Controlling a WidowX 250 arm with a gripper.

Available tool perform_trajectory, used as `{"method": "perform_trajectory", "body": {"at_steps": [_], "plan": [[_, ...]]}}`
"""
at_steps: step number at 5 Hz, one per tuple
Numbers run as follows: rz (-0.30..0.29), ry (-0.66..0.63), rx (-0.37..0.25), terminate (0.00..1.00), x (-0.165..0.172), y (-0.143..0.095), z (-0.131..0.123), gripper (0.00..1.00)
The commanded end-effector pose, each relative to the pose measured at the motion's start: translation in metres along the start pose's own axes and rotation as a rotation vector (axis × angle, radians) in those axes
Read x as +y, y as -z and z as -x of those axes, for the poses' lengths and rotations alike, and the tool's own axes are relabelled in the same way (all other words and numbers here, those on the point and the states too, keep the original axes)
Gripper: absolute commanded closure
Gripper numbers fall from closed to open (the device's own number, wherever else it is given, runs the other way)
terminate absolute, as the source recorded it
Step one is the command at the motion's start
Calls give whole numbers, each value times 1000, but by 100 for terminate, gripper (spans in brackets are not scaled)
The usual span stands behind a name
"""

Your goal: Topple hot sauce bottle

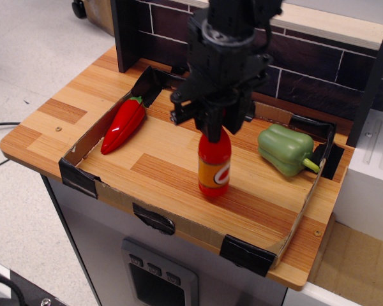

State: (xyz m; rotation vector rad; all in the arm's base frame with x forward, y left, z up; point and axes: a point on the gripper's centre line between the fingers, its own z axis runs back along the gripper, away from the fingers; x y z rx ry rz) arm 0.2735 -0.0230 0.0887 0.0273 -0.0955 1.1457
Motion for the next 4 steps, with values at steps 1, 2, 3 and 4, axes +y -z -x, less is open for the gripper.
{"method": "perform_trajectory", "body": {"at_steps": [1, 2, 3, 4], "plan": [[14, 13, 361, 0, 1, -5, -37, 100], [31, 2, 443, 0, 1, 0, -34, 100], [39, -10, 453, 0, 2, 11, -37, 100], [61, -34, 386, 0, -5, 25, -46, 100]]}}
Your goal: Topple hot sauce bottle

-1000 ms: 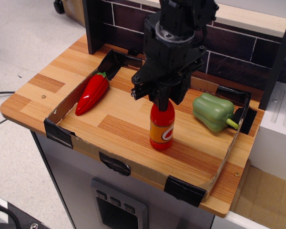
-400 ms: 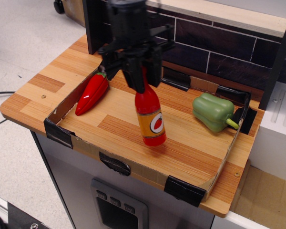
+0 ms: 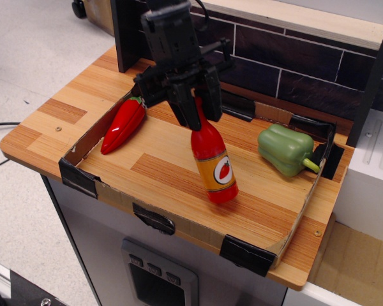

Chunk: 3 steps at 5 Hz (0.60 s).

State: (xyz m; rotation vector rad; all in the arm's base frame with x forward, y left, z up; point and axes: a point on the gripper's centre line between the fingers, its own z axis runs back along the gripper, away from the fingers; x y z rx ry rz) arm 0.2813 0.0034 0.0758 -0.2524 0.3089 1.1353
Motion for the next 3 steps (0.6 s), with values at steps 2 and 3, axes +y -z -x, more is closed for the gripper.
{"method": "perform_trajectory", "body": {"at_steps": [2, 3], "plan": [[93, -113, -357, 0, -26, -2, -43, 100], [53, -112, -581, 0, -29, 11, -49, 100]]}}
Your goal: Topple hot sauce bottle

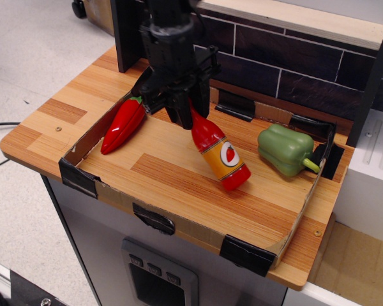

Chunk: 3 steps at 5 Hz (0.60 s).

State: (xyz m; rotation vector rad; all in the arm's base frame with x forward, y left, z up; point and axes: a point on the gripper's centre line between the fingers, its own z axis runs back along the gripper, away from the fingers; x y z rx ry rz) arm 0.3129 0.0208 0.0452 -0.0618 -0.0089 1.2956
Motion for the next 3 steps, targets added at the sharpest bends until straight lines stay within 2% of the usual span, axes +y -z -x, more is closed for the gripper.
{"method": "perform_trajectory", "body": {"at_steps": [1, 2, 3], "plan": [[-10, 49, -448, 0, -8, 17, -20, 100], [-44, 130, -380, 0, -5, 33, -26, 100], [-85, 148, -241, 0, -5, 30, -30, 100]]}}
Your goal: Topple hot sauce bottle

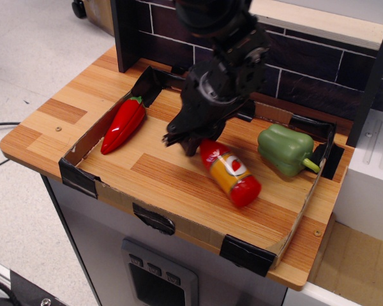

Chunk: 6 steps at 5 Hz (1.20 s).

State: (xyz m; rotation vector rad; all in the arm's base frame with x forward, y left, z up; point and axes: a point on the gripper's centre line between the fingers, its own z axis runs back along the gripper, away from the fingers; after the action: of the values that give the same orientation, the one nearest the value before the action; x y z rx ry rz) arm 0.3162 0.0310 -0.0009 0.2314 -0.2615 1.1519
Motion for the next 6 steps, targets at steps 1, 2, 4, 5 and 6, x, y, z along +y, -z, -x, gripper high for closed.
{"method": "perform_trajectory", "body": {"at_steps": [1, 2, 4, 5, 6], "plan": [[28, 30, 181, 0, 2, -26, -33, 0], [70, 7, 192, 0, 6, -40, -42, 0], [152, 11, 195, 0, 11, -78, -47, 0], [157, 66, 205, 0, 11, -86, -49, 0], [157, 66, 205, 0, 11, -86, -49, 0]]}}
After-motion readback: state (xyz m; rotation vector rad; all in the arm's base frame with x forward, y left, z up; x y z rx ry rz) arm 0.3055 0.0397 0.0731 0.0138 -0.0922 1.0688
